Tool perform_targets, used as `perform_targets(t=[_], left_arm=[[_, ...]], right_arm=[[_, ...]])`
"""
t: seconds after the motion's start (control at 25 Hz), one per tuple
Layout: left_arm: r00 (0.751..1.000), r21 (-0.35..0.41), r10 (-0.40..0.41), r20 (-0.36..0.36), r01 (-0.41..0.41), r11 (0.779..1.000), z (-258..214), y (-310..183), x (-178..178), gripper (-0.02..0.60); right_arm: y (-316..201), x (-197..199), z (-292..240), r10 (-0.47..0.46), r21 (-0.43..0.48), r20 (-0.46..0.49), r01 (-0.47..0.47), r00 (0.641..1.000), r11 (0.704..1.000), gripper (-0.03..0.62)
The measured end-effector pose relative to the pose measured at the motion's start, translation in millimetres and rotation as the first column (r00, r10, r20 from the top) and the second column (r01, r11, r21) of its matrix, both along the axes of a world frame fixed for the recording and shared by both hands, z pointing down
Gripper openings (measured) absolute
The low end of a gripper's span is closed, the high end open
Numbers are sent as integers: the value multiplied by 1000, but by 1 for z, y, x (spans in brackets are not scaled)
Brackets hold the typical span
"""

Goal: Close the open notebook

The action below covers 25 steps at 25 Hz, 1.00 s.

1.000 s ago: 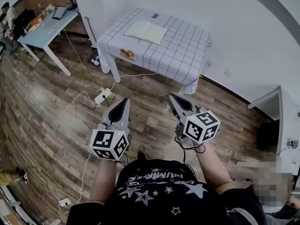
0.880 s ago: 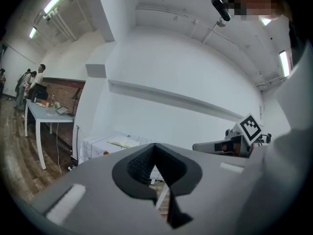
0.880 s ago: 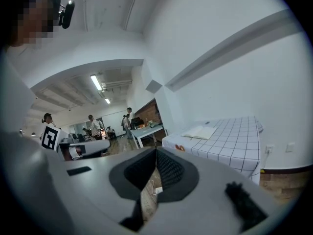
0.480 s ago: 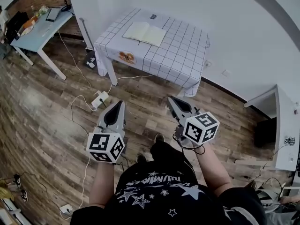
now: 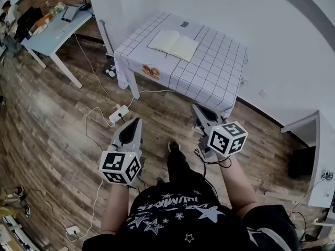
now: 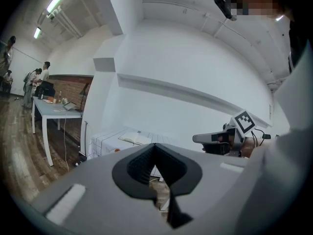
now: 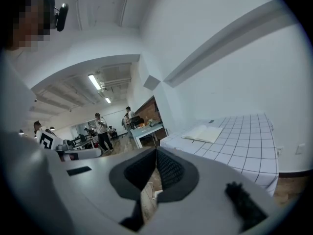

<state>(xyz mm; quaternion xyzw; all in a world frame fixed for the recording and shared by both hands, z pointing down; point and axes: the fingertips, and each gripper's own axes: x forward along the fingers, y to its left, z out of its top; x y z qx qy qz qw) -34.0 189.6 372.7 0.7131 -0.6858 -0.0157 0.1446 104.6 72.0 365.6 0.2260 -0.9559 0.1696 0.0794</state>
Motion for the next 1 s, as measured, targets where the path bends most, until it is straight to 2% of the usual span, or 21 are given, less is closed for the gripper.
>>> perform_targets(t=[0.48, 0.68, 1.0], left_arm=[[1000, -60, 13, -8, -13, 998, 14, -105, -17, 9], [1000, -66, -7, -12, 7, 998, 11, -142, -26, 9], [1000, -89, -7, 25, 9, 996, 7, -189, -25, 9]], right_arm=[[-119, 2, 12, 66, -50, 1, -66, 998, 997, 15], [-157, -5, 11, 55, -57, -1, -55, 998, 997, 15], [-205, -21, 14, 12, -70, 7, -11, 1000, 997, 15]])
